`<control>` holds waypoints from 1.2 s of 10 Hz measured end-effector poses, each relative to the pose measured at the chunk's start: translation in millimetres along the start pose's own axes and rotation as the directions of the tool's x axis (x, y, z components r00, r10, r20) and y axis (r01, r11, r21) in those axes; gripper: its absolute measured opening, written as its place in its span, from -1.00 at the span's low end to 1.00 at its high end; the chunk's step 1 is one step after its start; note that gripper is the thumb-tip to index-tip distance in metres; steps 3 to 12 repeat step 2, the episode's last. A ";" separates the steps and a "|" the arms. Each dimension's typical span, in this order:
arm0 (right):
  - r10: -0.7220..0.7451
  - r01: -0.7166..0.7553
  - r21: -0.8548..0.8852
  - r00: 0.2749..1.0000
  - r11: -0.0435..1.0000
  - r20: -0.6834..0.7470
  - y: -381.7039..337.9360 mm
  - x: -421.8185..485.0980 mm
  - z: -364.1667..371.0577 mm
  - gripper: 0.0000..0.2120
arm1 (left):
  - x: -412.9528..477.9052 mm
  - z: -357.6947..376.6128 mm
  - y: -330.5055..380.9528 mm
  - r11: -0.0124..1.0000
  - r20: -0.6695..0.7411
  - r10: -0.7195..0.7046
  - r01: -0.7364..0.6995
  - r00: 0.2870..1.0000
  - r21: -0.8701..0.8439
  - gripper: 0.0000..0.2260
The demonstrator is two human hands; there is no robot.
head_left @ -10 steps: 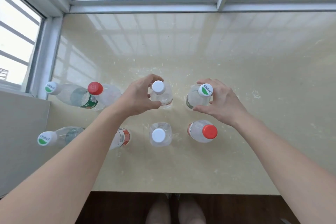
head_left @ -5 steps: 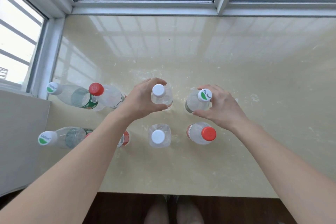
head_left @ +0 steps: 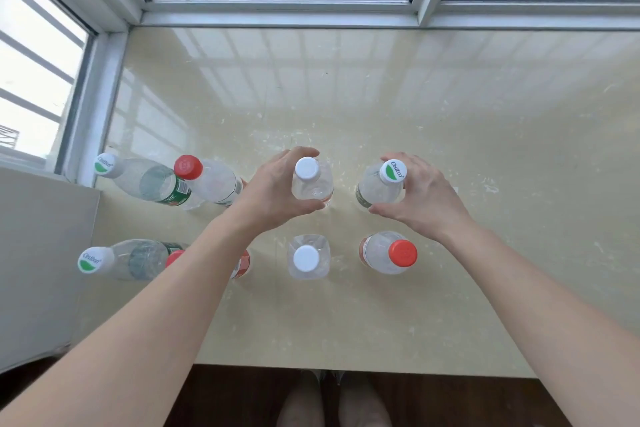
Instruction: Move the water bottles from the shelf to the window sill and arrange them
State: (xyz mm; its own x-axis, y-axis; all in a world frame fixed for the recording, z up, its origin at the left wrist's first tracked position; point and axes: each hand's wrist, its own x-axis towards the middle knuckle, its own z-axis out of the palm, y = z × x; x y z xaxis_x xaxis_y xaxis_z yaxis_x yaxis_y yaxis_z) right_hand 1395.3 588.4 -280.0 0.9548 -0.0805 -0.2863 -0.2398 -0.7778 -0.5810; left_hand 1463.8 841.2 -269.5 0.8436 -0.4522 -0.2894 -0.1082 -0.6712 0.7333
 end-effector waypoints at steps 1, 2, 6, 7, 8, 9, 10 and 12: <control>0.037 -0.037 0.009 0.999 0.999 0.037 -1.9 -2.8 -5.1 -0.13 | -2.4 -5.2 -0.3 1.000 -0.014 0.009 -0.009 1.000 0.021 -0.32; 0.076 -0.076 0.006 0.995 0.997 0.070 -7.5 -11.5 -17.1 -0.08 | -11.3 -15.6 9.6 0.990 -0.011 -0.009 0.010 1.000 0.141 -0.31; 0.076 -0.076 0.006 0.995 0.997 0.070 -7.5 -11.5 -17.1 -0.08 | -11.3 -15.6 9.6 0.990 -0.011 -0.009 0.010 1.000 0.141 -0.31; 0.076 -0.076 0.006 0.995 0.997 0.070 -7.5 -11.5 -17.1 -0.08 | -11.3 -15.6 9.6 0.990 -0.011 -0.009 0.010 1.000 0.141 -0.31; 0.076 -0.076 0.006 0.995 0.997 0.070 -7.5 -11.5 -17.1 -0.08 | -11.3 -15.6 9.6 0.990 -0.011 -0.009 0.010 1.000 0.141 -0.31; 0.076 -0.076 0.006 0.995 0.997 0.070 -7.5 -11.5 -17.1 -0.08 | -11.3 -15.6 9.6 0.990 -0.011 -0.009 0.010 1.000 0.141 -0.31; 0.076 -0.076 0.006 0.995 0.997 0.070 -7.5 -11.5 -17.1 -0.08 | -11.3 -15.6 9.6 0.990 -0.011 -0.009 0.010 1.000 0.141 -0.31; 0.076 -0.076 0.006 0.995 0.997 0.070 -7.5 -11.5 -17.1 -0.08 | -11.3 -15.6 9.6 0.990 -0.011 -0.009 0.010 1.000 0.141 -0.31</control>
